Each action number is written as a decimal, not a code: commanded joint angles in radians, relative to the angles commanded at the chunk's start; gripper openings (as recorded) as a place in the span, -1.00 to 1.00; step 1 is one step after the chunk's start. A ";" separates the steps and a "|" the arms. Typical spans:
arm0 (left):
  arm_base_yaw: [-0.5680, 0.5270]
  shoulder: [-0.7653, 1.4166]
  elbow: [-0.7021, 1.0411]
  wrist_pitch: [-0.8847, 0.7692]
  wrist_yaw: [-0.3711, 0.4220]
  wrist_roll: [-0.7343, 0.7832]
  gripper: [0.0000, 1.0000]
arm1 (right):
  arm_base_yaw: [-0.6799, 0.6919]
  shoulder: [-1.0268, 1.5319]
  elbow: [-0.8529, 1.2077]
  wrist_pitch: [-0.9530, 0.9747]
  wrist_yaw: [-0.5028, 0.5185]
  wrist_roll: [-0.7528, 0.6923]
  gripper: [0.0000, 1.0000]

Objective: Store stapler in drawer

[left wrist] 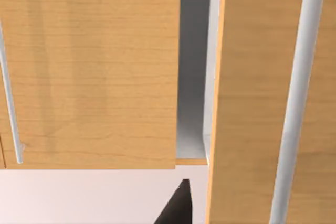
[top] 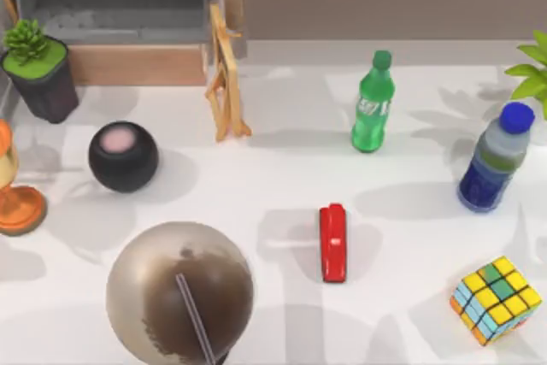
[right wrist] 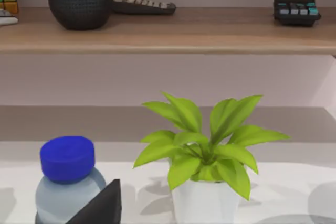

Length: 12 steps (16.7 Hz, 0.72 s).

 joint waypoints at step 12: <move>0.010 -0.004 -0.012 0.008 0.009 0.001 1.00 | 0.000 0.000 0.000 0.000 0.000 0.000 1.00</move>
